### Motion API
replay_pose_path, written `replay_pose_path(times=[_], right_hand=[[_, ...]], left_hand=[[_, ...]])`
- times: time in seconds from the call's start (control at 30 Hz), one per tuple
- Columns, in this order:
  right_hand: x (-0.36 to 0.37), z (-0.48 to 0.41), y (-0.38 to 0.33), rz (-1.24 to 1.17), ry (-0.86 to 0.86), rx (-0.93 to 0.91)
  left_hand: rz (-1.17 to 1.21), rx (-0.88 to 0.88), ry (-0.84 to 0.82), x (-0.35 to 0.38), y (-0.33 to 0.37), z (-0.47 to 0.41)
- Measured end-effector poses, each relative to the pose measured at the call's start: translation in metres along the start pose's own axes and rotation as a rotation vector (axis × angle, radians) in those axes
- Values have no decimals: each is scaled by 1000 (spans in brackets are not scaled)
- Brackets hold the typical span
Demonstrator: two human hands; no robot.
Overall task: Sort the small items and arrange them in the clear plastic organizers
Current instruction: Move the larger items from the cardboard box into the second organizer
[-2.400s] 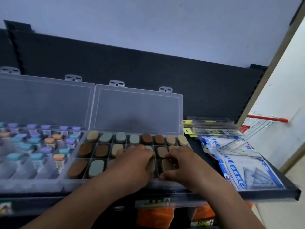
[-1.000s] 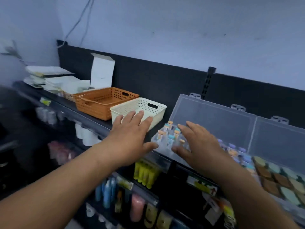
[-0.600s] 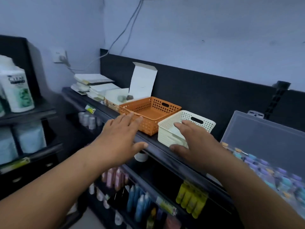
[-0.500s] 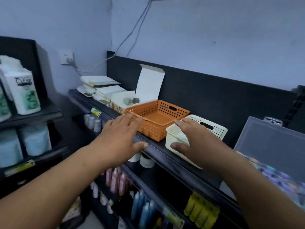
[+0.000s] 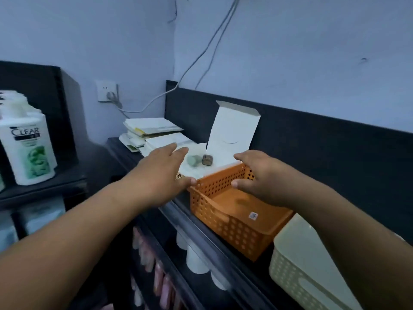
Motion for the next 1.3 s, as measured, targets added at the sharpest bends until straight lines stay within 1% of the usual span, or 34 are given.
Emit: replay_pose_path(times=[0.2,0.47,0.67,0.83,0.97,1.1,1.2,1.3], right_hand=[[-3,-81,12,-8,-39,45],[-3,-190,16,-20,-87,188],[13,-266,21,-38,-178,276],[32,-310,27,-46,-247,307],[42,-338,25,-64,-280,282],[58,-354,32,-40,-314,293],[61,-355,39,-25,-308,335],[63,-349,44,-42,-276,371]], left_hand=[[4,47,-65,9,-32,-91],[21,198,-195,27,-67,-221],[85,375,-337,49,-88,-291],[37,478,-410,68,-93,-325],[-100,511,-452,85,-91,-334],[-236,547,-378,89,-90,-339],[-235,555,-347,87,-91,-338],[-197,538,-367,90,-94,-338]])
Point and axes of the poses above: each hand's wrist, its own z-axis away from the middle knuckle, its own x-axis out of the palm, y = z × x, the point moved 5 cm from there along -z, towards the middle knuckle, and after that the axes turned 14 degrees about -y, right-handed, at the moved point
